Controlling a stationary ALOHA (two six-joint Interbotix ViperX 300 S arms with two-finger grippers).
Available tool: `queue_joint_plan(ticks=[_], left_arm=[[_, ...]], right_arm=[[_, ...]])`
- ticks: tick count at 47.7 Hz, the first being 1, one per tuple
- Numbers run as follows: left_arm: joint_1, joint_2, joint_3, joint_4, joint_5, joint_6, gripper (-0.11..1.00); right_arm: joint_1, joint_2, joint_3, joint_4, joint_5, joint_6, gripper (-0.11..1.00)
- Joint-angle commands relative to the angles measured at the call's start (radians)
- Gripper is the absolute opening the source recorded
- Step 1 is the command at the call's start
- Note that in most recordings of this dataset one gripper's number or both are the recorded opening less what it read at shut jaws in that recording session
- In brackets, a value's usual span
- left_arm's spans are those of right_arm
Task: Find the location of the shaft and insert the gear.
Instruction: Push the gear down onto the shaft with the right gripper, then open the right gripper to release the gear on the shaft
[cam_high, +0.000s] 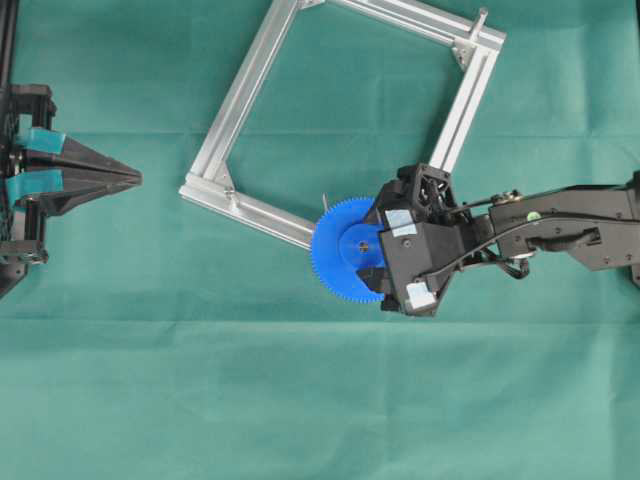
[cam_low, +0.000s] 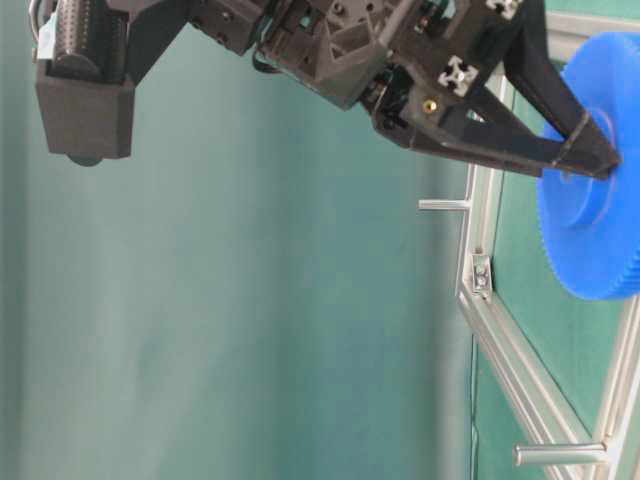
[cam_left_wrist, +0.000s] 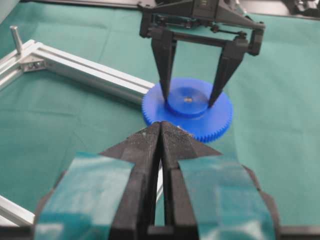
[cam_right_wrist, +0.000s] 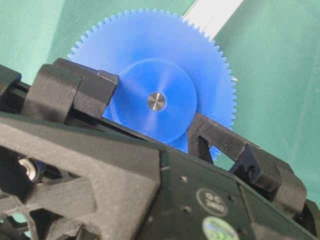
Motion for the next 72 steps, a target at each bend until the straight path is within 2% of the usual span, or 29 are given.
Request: queue_joint_plan(ticks=[1, 59, 66, 72], left_arm=[[0.002, 0.008, -0.011, 0.0, -0.003, 0.0, 0.01], [0.003, 0.008, -0.011, -0.002, -0.003, 0.0, 0.01], [0.002, 0.008, -0.011, 0.0, -0.003, 0.0, 0.01], [0.003, 0.008, -0.011, 0.0, -0.003, 0.0, 0.01]], right_arm=[[0.005, -0.014, -0.008, 0.002, -0.006, -0.002, 0.69], [0.006, 0.015, -0.015, 0.012, -0.015, -0.003, 0.7], [0.008, 0.006, -0.018, 0.009, -0.012, -0.003, 0.92], [0.009, 0.003, -0.018, 0.009, -0.014, -0.003, 0.9]])
